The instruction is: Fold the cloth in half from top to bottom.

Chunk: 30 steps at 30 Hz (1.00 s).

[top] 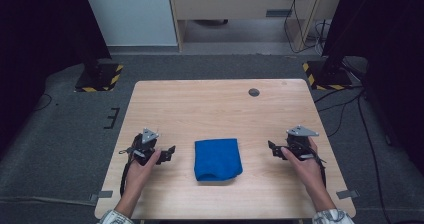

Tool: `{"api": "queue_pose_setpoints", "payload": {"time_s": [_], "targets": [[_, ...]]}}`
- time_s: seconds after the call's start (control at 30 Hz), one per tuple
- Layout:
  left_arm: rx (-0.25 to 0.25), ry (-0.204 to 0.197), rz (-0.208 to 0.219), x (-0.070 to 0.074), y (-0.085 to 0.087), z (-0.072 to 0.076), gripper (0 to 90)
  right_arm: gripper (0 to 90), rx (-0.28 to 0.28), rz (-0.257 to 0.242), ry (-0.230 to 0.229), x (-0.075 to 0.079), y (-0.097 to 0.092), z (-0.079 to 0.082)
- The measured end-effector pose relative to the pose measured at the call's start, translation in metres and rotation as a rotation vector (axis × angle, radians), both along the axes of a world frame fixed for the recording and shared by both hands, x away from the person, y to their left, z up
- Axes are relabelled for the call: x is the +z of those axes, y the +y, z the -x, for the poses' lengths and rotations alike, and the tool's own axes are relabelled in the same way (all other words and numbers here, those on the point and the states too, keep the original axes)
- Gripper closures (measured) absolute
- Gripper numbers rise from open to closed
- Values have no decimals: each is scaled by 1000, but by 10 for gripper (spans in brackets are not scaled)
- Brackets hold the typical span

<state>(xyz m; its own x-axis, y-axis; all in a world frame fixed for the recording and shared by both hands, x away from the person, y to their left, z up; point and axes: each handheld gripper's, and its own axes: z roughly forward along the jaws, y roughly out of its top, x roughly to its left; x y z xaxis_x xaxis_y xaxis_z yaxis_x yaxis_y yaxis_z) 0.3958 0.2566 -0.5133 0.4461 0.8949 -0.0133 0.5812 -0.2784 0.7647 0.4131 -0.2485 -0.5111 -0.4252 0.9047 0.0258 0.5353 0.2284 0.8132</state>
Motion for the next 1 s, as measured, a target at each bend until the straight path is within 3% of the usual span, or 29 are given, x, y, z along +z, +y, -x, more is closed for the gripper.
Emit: {"api": "queue_pose_setpoints", "payload": {"time_s": [0.13,0.27,0.4,0.57,0.73,1.0], "targets": [[16,31,-21,-7,7,-5,61,97,-47,-19,44,-6,-12,-8],[21,68,-62,-15,10,-8,60,93,-67,-4,80,-14,-17,-12],[18,88,-76,-19,9,-9,60,93,-82,6,102,-19,-18,-14],[16,87,-68,-22,8,-9,35,83,-72,41,130,-27,-17,-14],[11,77,-59,-24,7,-9,10,67,-73,82,129,-28,-12,-14],[9,77,-60,-24,7,-9,6,64,-74,82,132,-28,-11,-13]]}}
